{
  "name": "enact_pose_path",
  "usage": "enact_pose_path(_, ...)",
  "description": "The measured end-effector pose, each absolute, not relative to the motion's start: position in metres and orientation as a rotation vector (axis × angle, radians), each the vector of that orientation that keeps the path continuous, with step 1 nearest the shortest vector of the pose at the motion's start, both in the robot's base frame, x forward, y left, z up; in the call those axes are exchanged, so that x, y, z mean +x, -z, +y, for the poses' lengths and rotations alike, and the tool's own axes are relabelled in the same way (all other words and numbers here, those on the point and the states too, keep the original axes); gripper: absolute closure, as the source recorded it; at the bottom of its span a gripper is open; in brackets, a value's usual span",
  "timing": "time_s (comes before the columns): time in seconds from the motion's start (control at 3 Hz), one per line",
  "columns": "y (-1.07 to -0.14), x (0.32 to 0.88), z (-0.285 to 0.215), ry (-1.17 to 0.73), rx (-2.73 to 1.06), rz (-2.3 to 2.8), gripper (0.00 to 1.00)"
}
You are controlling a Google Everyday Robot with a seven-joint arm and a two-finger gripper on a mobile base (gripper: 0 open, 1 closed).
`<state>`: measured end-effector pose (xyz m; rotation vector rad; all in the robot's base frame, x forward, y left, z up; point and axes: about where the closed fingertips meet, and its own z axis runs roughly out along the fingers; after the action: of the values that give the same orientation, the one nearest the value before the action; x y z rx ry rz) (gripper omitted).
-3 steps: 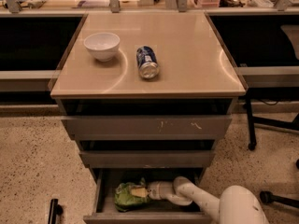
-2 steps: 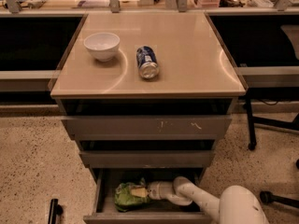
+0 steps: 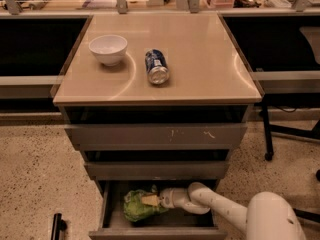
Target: Pick green rice chip bag from bottom drawer and place on counter
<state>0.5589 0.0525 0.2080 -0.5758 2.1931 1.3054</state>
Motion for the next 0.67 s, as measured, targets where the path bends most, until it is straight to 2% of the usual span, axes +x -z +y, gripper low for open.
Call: enact_pose_path(0.67,-0.311,0.538,0.06,-1.243,-0.631,2.196,1.0)
